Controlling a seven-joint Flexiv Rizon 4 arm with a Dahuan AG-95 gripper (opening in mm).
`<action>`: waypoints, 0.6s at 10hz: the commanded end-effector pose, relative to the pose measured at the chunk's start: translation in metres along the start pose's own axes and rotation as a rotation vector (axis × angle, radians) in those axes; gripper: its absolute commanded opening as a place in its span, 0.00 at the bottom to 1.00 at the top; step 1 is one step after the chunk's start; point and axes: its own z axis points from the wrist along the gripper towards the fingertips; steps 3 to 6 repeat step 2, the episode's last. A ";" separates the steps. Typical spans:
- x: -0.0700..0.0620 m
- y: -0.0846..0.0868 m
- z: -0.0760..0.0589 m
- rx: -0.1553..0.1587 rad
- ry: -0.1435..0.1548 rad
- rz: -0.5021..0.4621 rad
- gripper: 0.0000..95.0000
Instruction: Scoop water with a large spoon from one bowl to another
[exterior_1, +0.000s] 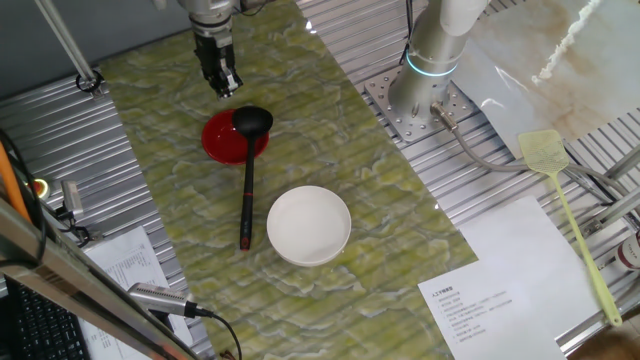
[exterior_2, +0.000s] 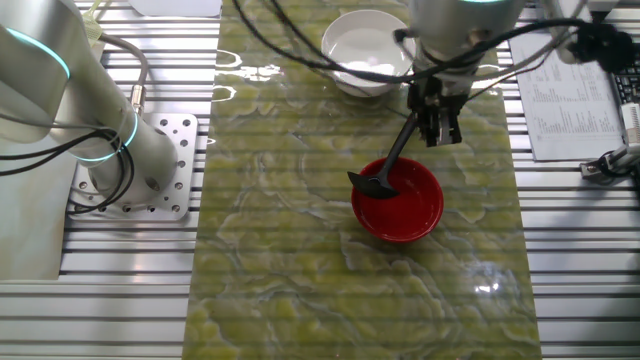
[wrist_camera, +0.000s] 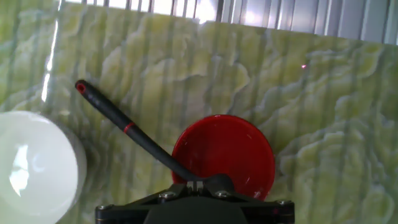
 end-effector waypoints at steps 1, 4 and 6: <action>-0.001 0.000 0.000 -0.001 0.005 0.000 0.00; -0.001 0.000 0.000 -0.002 0.001 0.000 0.00; -0.001 0.000 0.000 -0.002 0.001 0.000 0.00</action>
